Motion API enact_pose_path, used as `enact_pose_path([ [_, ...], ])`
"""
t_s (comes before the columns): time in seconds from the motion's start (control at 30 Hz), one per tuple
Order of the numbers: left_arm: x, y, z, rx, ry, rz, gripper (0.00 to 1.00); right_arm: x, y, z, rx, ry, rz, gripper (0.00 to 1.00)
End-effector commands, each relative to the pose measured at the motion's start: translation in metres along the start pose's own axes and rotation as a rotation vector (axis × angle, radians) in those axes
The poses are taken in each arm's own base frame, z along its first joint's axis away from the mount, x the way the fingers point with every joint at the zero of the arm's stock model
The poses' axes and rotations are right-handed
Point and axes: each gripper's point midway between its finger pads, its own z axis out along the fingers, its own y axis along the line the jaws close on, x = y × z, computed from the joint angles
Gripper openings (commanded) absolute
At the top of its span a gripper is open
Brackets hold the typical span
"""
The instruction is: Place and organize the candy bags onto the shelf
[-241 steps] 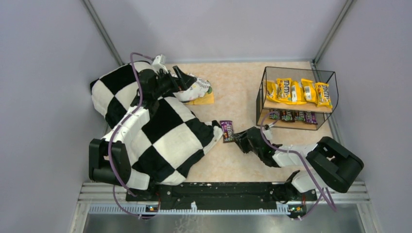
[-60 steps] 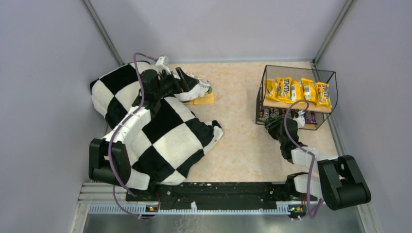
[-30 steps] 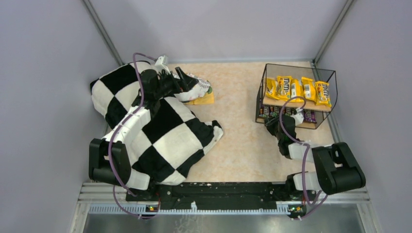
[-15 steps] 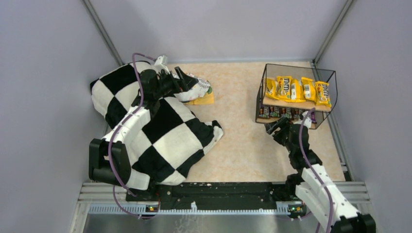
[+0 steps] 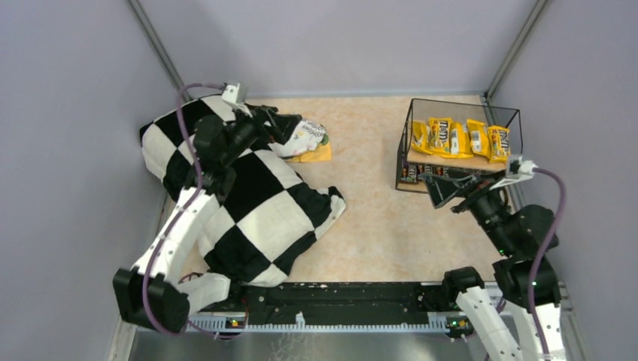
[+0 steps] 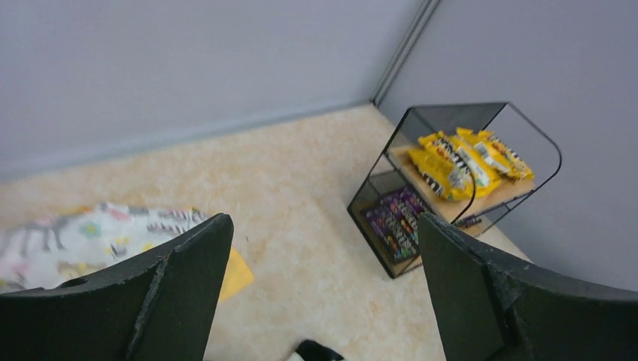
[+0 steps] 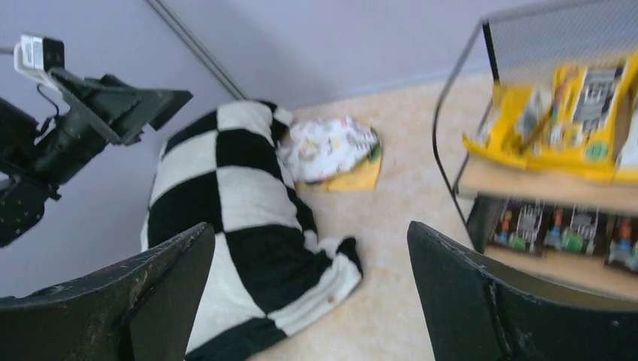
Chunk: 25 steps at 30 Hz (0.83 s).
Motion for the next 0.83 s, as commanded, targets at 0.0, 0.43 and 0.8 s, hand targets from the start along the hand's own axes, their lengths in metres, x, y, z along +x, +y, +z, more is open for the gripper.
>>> enact_pose_path([
  [0.0,-0.093,-0.055,-0.054,0.066,-0.317,0.279,0.99,-0.074,0.037,-0.015,-0.037,-0.164,-0.187,0.99],
  [0.43,-0.156,-0.112,-0.179,0.003,-0.708,0.602,0.99,-0.172,0.079,-0.07,0.003,-0.444,-0.311,0.99],
  [0.8,-0.15,-0.104,-0.178,-0.025,-0.706,0.609,0.99,-0.174,0.069,-0.057,0.032,-0.466,-0.301,0.99],
])
